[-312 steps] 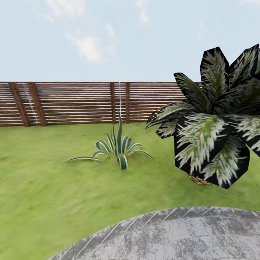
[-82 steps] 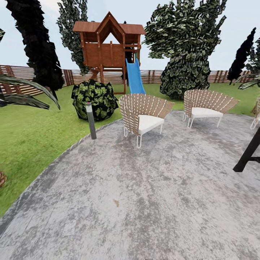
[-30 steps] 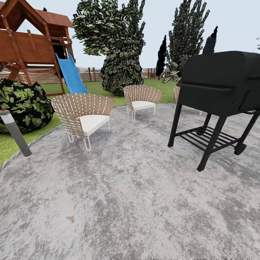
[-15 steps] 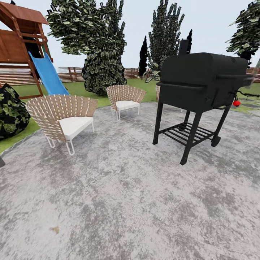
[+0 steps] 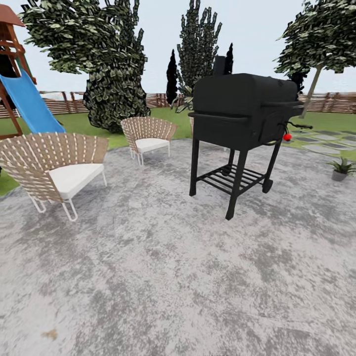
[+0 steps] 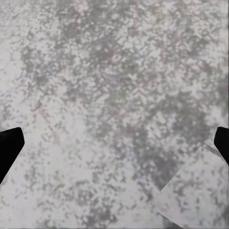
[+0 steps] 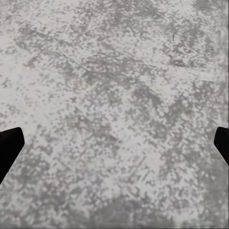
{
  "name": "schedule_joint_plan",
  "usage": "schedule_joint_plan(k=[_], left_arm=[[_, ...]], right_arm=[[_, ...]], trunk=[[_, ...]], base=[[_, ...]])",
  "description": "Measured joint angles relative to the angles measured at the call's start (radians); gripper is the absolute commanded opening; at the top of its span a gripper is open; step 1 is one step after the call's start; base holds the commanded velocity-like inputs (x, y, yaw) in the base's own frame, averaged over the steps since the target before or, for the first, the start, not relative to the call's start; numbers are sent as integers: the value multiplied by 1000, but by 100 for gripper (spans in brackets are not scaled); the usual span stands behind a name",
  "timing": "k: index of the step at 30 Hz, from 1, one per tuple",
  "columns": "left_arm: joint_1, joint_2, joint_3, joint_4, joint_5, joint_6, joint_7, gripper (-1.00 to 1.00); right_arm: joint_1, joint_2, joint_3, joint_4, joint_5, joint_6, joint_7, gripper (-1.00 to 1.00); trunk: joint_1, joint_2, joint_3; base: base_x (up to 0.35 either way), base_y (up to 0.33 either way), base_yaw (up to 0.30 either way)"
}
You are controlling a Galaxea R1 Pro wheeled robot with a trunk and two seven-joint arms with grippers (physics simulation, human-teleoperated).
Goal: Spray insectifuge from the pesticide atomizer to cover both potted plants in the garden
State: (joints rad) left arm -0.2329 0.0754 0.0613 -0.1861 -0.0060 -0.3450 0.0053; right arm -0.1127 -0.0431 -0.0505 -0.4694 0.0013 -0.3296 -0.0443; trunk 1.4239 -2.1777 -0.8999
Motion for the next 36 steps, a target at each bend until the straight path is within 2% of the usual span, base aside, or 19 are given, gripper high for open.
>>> schedule_joint_plan(k=[30, 36], left_arm=[[0, 0, 0, 0, -1, 0, 0, 100], [0, 0, 0, 0, -1, 0, 0, 100]], right_arm=[[0, 0, 0, 3, 0, 1, 0, 100], [0, 0, 0, 4, 0, 1, 0, 100]], trunk=[[0, 0, -3], [0, 0, -3]], base=[[0, 0, -282], [101, 0, -284]])
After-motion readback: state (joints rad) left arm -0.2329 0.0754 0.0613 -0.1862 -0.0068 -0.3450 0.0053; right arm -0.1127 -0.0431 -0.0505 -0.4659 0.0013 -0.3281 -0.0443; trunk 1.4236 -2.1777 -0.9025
